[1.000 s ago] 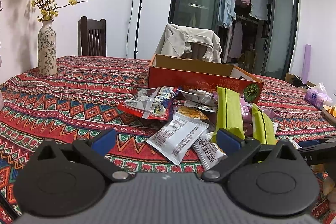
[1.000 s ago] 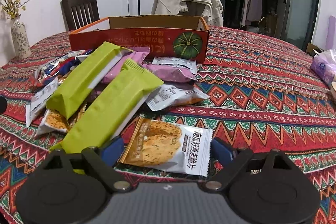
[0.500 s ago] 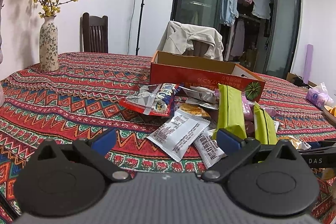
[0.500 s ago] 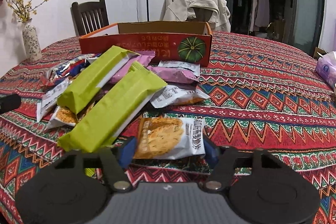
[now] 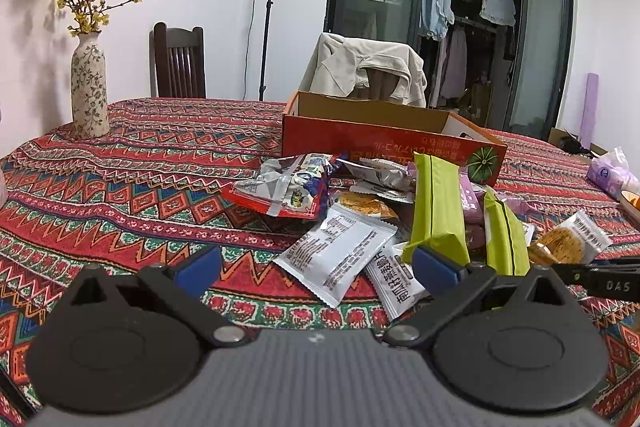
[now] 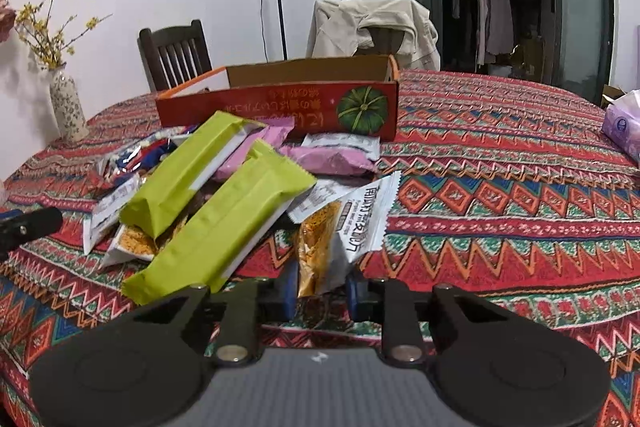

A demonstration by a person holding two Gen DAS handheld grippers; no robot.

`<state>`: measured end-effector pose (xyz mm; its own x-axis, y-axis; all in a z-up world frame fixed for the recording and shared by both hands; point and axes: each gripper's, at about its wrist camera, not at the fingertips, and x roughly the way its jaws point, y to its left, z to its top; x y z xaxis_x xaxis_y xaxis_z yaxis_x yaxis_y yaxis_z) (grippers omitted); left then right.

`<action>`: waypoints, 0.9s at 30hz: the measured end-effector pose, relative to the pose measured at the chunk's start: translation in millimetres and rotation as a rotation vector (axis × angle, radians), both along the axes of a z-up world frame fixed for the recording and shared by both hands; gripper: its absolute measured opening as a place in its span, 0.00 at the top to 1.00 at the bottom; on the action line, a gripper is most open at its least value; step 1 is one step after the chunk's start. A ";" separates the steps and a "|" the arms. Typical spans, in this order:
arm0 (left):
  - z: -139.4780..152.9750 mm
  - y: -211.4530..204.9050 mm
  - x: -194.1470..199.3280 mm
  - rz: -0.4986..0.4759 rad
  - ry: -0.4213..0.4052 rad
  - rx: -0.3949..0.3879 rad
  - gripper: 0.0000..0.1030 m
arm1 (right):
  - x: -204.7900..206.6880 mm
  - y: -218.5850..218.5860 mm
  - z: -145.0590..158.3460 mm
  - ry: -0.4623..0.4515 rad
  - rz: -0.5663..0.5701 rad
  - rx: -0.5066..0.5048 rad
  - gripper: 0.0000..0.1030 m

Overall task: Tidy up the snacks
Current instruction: 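Grasp the gold cookie packet with the right gripper, then lift the gold packet with the right gripper while the left gripper grasps a white printed packet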

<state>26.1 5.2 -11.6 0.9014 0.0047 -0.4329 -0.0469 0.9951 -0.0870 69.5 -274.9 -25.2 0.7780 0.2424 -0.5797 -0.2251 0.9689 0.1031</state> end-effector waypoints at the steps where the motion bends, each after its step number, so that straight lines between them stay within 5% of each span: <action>1: 0.3 -0.3 1.6 -0.003 0.006 -0.002 0.00 | -1.1 -1.7 1.3 -0.008 -0.001 0.003 0.78; 10: 2.4 -8.6 16.5 -0.043 0.079 -0.013 0.00 | -8.3 -13.0 14.1 -0.073 0.008 0.040 0.80; 20: -6.0 -21.7 52.7 -0.031 0.182 0.085 0.00 | -8.5 -15.4 17.1 -0.095 0.030 0.060 0.80; 27: -12.3 -6.0 83.4 -0.023 0.242 0.047 0.00 | -7.4 -15.2 17.0 -0.096 0.037 0.061 0.80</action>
